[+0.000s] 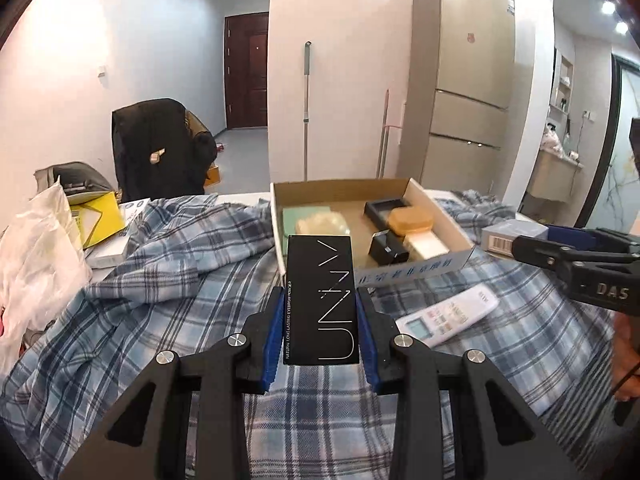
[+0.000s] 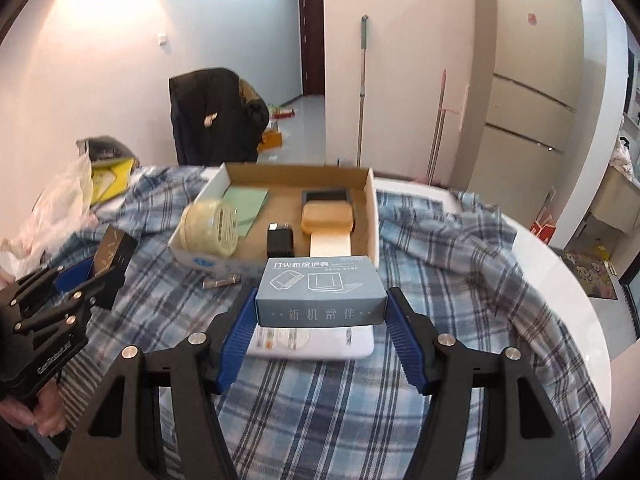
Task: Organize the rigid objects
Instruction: 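Carry the grey box over the box with the right gripper while the left carries the UNNY box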
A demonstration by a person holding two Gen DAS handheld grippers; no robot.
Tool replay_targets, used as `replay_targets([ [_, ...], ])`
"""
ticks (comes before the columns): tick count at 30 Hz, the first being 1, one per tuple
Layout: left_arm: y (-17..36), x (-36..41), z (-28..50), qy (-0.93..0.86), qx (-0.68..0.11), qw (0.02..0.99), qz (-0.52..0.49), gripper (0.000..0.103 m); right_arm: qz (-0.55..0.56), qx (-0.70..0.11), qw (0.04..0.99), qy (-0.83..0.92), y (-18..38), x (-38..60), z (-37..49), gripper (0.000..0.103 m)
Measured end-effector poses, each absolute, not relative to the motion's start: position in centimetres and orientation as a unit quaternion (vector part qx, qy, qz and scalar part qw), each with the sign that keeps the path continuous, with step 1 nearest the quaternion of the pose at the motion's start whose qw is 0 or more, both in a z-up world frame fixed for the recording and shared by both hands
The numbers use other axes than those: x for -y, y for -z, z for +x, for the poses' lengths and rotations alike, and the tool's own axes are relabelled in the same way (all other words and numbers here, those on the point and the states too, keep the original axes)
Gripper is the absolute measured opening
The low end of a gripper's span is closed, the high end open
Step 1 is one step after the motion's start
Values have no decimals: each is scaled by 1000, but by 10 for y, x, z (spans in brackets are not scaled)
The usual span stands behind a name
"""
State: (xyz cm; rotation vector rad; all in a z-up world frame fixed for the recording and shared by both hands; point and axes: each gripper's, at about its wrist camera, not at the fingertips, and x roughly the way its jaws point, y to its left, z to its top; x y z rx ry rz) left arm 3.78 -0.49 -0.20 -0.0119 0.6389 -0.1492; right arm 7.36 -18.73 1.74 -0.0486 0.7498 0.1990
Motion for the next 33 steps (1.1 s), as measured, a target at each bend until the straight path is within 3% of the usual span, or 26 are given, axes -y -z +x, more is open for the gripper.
replay_targets([
  [7,-25,12,51,82,-291,953,13,35,13,-359,930,-80,-27,185,116,63],
  [17,-23,6,70,75,-296,952,-7,35,30,-408,910,-70,13,176,167,63],
  [33,-11,4,81,84,-318,944,-18,35,-65,-419,905,-37,38,152,206,65],
])
